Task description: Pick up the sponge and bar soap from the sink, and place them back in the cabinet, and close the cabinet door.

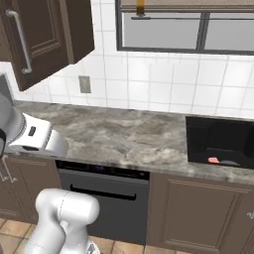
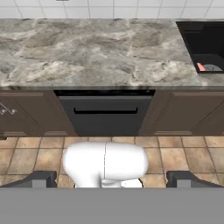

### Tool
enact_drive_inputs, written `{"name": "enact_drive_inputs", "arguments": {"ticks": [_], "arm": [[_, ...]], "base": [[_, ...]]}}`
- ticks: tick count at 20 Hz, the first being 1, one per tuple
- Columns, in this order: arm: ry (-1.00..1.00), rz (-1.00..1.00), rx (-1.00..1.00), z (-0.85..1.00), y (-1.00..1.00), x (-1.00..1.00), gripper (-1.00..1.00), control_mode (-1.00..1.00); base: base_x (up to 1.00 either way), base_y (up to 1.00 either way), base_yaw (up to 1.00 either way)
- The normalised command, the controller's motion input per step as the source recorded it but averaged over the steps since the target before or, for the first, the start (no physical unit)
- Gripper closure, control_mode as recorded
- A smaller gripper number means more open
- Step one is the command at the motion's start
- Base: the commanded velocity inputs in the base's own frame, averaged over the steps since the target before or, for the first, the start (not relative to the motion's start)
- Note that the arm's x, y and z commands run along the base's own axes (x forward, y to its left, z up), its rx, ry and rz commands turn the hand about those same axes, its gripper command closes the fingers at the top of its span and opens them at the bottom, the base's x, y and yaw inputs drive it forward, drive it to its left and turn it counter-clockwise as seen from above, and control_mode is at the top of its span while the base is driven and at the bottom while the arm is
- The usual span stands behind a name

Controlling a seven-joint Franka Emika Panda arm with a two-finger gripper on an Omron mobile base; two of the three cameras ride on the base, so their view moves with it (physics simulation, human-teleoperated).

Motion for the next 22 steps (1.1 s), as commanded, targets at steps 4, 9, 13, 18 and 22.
{"name": "enact_drive_inputs", "arguments": {"ticks": [4,9,13,18,22], "arm": [[0.0,0.0,0.0,0.0,0.0,0.0,-1.0,1.0],[0.0,0.0,0.0,0.0,0.0,0.0,-1.0,1.0],[0.0,0.0,0.0,0.0,0.0,0.0,-1.0,1.0],[0.0,0.0,0.0,0.0,0.0,0.0,-1.0,1.0],[0.0,0.0,0.0,0.0,0.0,0.0,-1.0,1.0]], "base": [[0.01,-0.69,0.0],[0.02,-0.73,0.0],[0.12,-0.73,0.0],[0.23,-0.72,0.0],[0.31,-0.72,0.0]]}}
